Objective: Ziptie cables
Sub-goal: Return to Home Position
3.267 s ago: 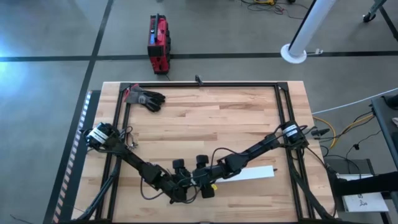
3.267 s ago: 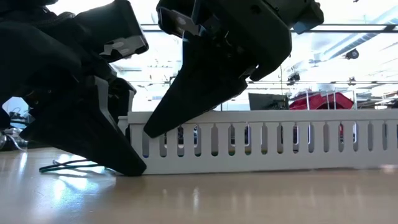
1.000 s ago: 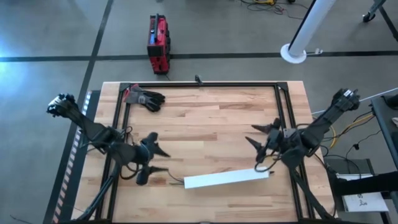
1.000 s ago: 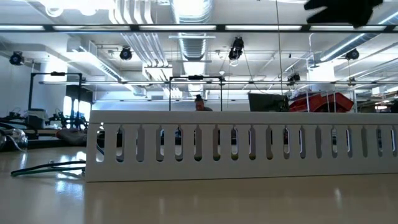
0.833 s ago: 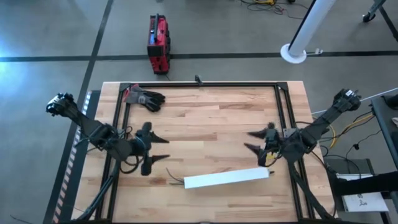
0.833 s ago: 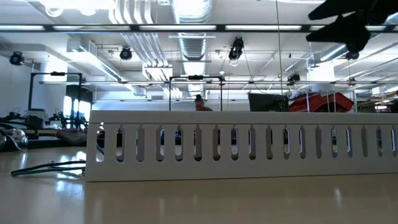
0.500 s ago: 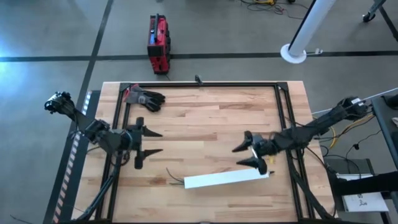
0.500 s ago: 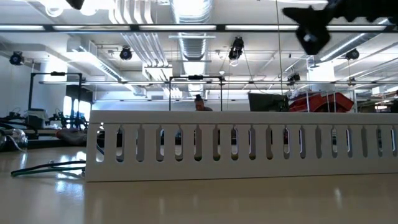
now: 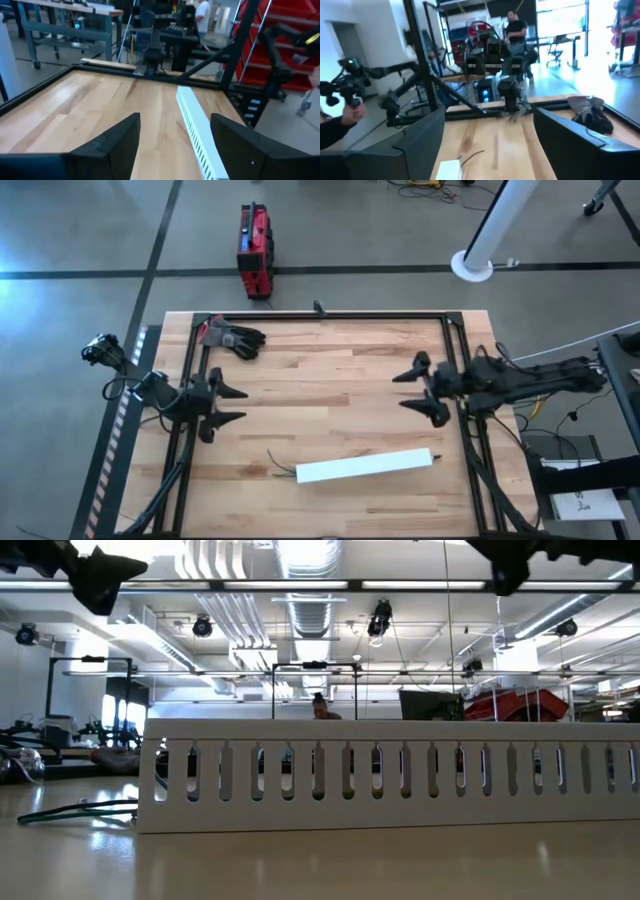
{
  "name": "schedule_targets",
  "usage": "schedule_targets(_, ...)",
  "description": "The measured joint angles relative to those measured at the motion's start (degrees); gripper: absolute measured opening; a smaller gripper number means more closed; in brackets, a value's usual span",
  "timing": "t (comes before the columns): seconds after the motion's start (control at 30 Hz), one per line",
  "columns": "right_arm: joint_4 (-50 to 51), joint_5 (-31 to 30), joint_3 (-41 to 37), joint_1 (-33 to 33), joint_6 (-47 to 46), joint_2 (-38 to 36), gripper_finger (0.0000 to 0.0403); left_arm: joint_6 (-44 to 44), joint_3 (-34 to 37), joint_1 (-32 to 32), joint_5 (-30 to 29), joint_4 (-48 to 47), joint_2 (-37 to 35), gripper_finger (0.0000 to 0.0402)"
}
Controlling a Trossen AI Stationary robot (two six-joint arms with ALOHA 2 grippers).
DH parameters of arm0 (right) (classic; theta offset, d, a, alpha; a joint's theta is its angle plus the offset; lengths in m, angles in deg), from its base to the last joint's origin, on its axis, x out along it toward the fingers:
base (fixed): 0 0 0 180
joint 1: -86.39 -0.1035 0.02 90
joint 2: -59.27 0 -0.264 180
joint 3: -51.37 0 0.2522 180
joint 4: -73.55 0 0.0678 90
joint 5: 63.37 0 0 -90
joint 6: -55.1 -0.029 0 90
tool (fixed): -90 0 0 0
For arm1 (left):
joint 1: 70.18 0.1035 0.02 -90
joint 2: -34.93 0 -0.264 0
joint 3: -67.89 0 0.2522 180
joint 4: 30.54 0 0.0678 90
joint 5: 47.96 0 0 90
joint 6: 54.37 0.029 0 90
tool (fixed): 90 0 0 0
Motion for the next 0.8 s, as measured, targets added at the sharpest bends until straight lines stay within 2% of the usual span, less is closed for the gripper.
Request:
schedule_targets(0.07, 0.9, -3.2, -2.4, -2.5, 0.9, -4.5, 0.0294, 0.4, 1.2, 0.0, 0.1, 0.7, -2.0, 0.0224)
schedule_targets(0.23, 2.5, -5.3, -9.1, -7.1, 3.9, -14.6, 0.0301, 2.8, 2.6, 0.0, 0.1, 0.8, -7.1, 0.0217)
schedule_targets(0.4, 6.7, -16.0, -13.7, -7.9, 7.9, -26.9, 0.0306, 6.4, 5.1, 0.0, -1.0, 1.0, -12.4, 0.0223)
schedule_targets(0.5, 8.1, -18.0, -16.9, -8.0, 9.5, -34.2, 0.0308, 6.7, 6.6, 0.1, -0.1, 1.3, -16.4, 0.0229)
schedule_targets(0.63, 5.9, -18.3, -21.6, -8.0, 11.1, -33.9, 0.0303, 10.7, 9.7, 0.2, 5.9, 2.6, -22.2, 0.0237)
schedule_targets(0.7, 2.1, -19.5, -23.9, -8.0, 11.1, -32.3, 0.0300, 12.8, 10.8, 0.8, 4.6, 4.9, -22.2, 0.0240)
schedule_targets(0.8, 4.2, -22.1, -23.9, -8.0, 11.1, -31.0, 0.0294, 15.9, 13.2, 2.5, 3.5, 12.0, -21.1, 0.0244)
